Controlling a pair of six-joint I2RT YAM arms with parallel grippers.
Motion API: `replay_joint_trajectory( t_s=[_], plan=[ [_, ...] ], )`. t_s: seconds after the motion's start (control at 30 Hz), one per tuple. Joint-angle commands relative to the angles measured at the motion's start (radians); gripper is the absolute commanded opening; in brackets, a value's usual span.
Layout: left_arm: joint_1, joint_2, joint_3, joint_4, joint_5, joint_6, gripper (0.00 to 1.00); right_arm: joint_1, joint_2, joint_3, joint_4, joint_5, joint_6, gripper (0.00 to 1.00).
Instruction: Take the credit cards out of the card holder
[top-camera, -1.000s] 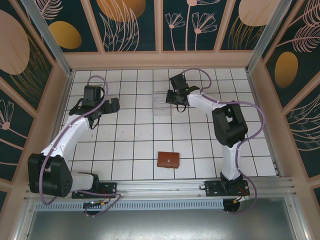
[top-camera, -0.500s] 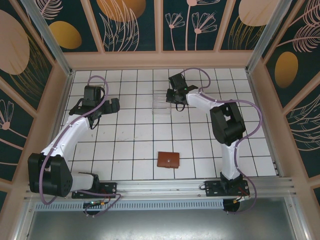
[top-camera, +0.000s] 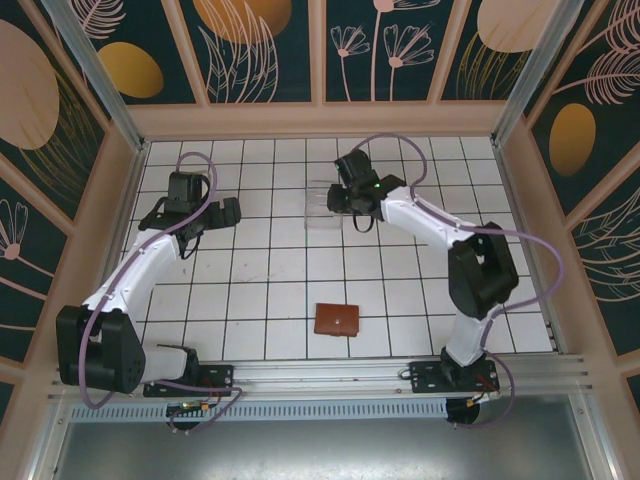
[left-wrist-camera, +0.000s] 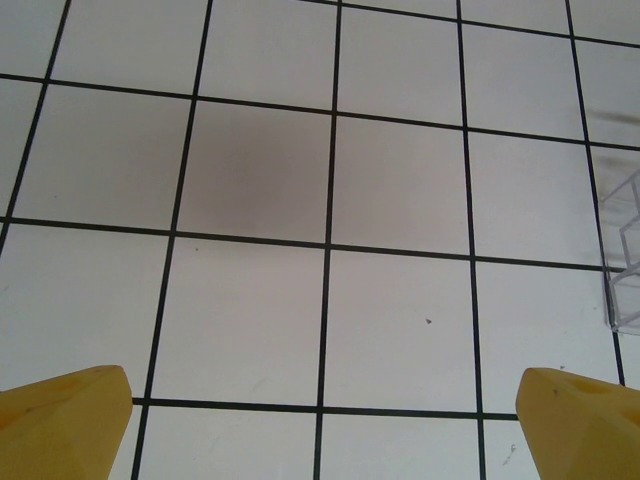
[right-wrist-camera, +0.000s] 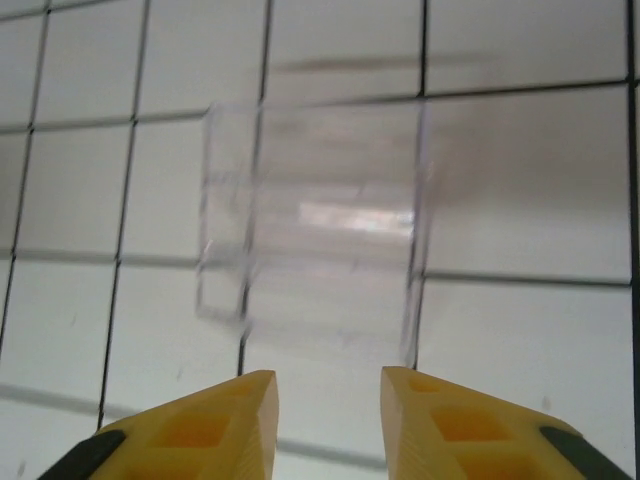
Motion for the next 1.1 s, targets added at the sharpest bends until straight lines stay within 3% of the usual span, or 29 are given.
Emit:
replay_joint_trajectory(
  t_s=[0.0,0.27,0.73,0.9,1.07],
  plan=[
    [-0.002,0.002,-0.02,-0.004,0.045,0.005,0.99,0.066,-0.105,-0.114,-0.083,-0.031,0.017,0.36],
    [-0.028,0.036,-0.007,-0.01,0.192,-0.061,0.95,0.279,-0.25,-0.343,-0.066,-0.205,0.175,0.41],
    [-0.07,0.048,-0.049,0.041,0.213,-0.133,0.94,0.555,-0.346,-0.625,0.056,-0.475,0.386,0.48],
    [-0.07,0.043,-0.041,0.035,0.214,-0.128,0.95,0.574,-0.354,-0.656,0.022,-0.449,0.414,0.6],
    [-0.071,0.04,-0.049,0.041,0.215,-0.131,0.95,0.526,-0.364,-0.675,-0.013,-0.38,0.424,0.75]
  ],
)
